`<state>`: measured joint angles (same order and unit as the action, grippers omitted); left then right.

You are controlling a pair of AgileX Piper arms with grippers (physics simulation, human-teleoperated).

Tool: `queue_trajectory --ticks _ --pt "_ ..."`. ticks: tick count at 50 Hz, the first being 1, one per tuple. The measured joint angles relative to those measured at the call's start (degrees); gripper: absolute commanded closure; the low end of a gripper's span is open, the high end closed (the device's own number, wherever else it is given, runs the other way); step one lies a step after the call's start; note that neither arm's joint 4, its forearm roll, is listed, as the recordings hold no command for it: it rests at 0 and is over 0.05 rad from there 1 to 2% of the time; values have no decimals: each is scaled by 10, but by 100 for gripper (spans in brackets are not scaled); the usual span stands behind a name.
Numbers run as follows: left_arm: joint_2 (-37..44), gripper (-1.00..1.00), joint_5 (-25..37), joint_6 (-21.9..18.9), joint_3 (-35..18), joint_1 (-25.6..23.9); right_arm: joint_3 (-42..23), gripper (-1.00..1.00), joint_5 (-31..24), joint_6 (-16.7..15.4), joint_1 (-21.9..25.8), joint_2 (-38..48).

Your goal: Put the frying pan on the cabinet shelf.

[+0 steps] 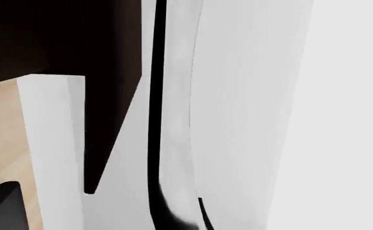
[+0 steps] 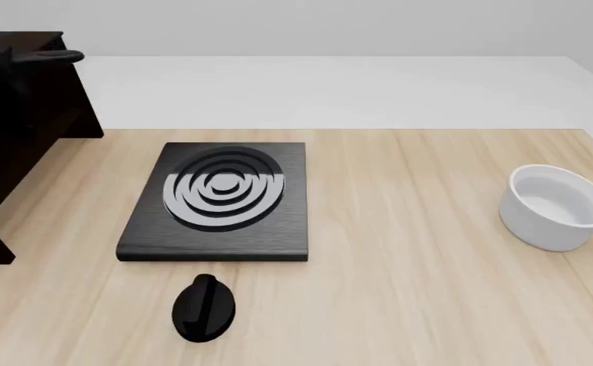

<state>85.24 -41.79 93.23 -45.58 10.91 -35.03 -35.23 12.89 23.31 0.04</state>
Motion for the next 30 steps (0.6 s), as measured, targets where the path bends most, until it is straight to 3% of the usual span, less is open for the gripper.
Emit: queue_trajectory --ticks 30 --pt "20 100 -15 7 18 18 5 -100 -1 3 5 0"
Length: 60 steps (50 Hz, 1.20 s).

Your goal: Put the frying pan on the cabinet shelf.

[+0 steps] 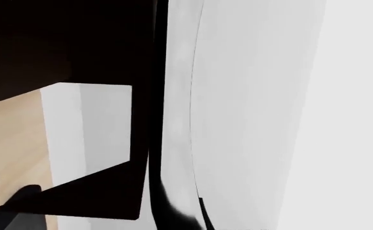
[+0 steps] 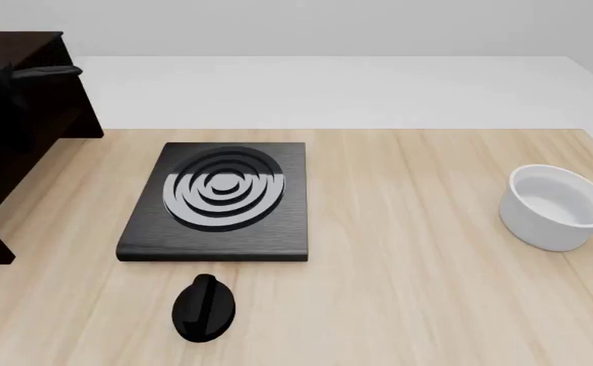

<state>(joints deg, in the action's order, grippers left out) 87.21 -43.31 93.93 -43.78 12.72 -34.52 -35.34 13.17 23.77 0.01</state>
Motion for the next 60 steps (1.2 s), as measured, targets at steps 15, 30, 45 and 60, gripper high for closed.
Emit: queue_trajectory --ticks 15,30,45,60 --pt "7 100 -26 0 10 3 4 -100 2 0 1 0" --pt "9 -100 -31 -5 16 10 7 -100 3 0 2 0" --pt "4 -100 -40 -4 27 15 13 -100 3 6 4 0" --pt "3 -100 -75 3 48 15 18 -100 3 13 4 0"
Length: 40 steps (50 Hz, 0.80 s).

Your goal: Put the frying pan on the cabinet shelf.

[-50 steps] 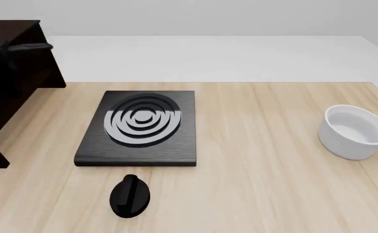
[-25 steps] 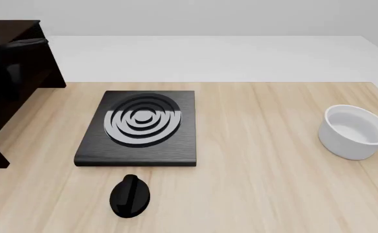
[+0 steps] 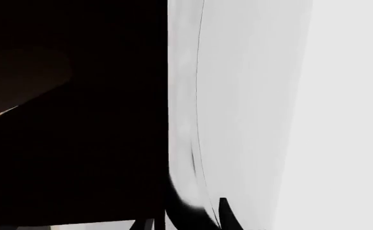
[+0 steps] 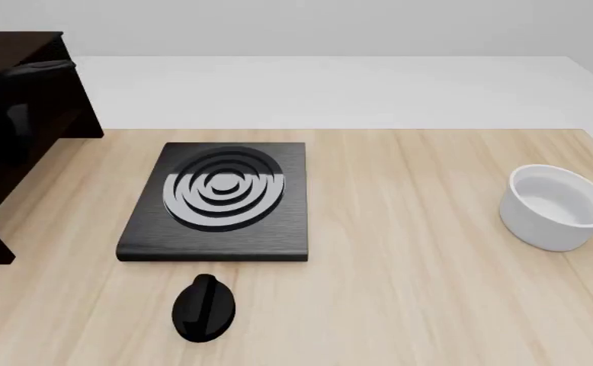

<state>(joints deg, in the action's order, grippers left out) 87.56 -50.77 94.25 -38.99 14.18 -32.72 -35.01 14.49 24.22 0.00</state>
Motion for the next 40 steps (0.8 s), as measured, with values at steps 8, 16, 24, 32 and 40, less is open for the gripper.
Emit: queue_trajectory --ticks 8,16,24,32,40 --pt "-7 -100 -13 -3 15 -3 5 -100 2 2 2 0" --pt "-28 -100 -23 -11 37 -16 11 -100 6 3 2 0" --pt "-65 -100 -26 -20 64 -33 13 -100 6 5 2 0" --pt "-121 -100 -6 -41 87 -55 15 -100 6 7 3 0" --pt "-168 -100 12 -54 110 -71 14 -100 3 8 3 0"
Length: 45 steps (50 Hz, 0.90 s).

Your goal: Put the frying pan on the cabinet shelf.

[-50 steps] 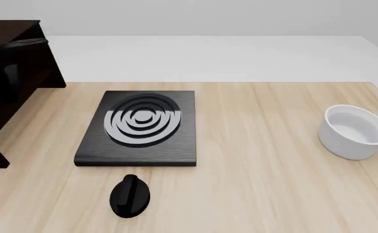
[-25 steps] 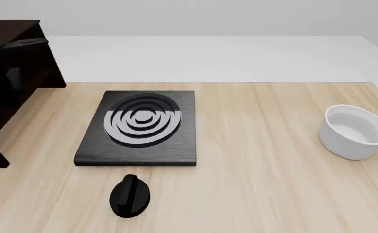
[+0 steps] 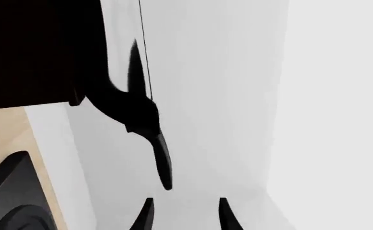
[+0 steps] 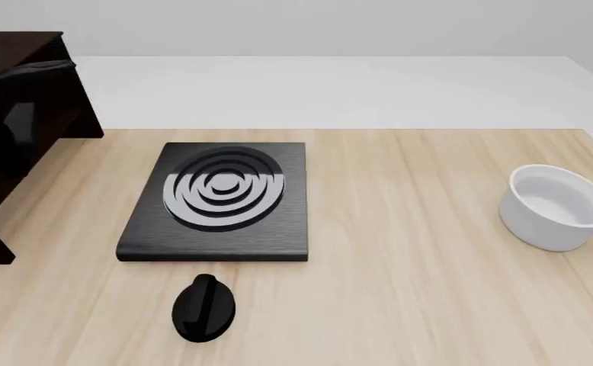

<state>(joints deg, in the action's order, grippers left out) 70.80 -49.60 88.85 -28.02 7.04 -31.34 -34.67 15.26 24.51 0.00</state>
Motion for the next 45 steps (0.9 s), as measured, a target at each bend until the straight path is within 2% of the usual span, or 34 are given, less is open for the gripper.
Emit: queue_trajectory --ticks 7,28,45 --pt "-42 -100 17 -8 22 -16 -1 -100 -1 0 0 0" --pt "-215 -100 122 -51 84 -72 1 -100 3 -3 -1 0" --pt "-397 -100 290 -78 99 -110 8 -100 11 -14 0 0"
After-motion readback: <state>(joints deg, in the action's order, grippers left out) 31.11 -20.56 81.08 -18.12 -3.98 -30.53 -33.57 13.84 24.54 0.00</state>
